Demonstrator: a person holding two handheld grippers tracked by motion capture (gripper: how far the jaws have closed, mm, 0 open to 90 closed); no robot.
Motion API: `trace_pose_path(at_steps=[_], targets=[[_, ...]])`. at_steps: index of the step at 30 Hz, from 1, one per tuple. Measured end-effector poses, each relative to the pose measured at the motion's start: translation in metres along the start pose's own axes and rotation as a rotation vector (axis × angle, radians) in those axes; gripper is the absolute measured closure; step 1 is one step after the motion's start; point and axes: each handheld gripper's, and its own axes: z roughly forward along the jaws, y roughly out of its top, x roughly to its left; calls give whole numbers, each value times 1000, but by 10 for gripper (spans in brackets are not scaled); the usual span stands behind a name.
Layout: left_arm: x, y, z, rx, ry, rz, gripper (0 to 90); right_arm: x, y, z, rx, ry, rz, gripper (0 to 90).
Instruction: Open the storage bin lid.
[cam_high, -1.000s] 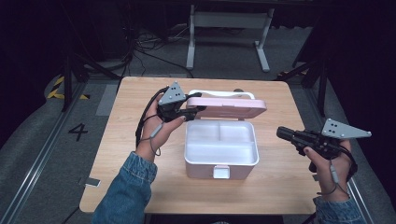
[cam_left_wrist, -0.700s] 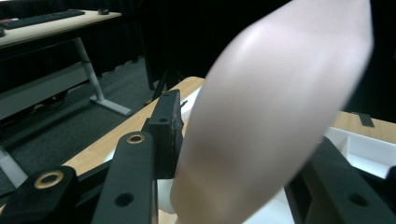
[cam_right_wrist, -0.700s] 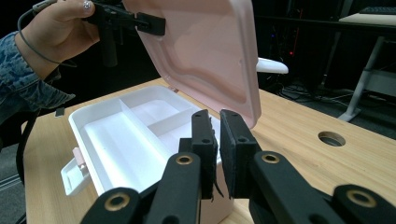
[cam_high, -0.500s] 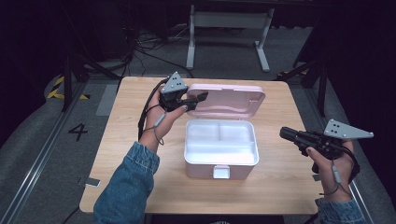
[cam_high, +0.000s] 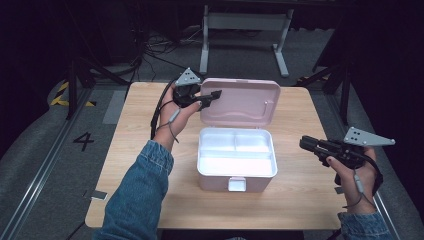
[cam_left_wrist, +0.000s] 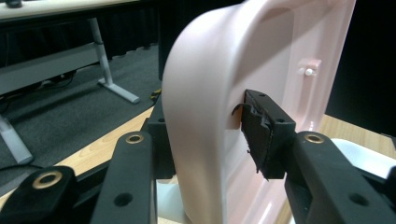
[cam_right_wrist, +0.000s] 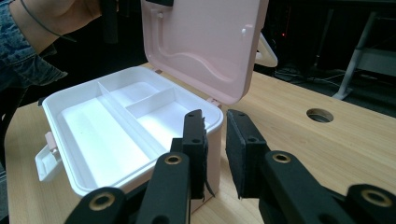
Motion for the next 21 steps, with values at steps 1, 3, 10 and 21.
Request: trace_pose_path(at_steps=[1,3,10,21], targets=[[2,0,2,1,0,-7,578,0,0,0,-1,4,2,784],[5,-1,5,0,0,-22,568,1,0,1,2,3,3,783],[15,-7,16,9,37,-44,515,1,0,2,6,4,1,779],[27,-15,31,42,56,-70,468,0,-1,3,11,7,3,777]])
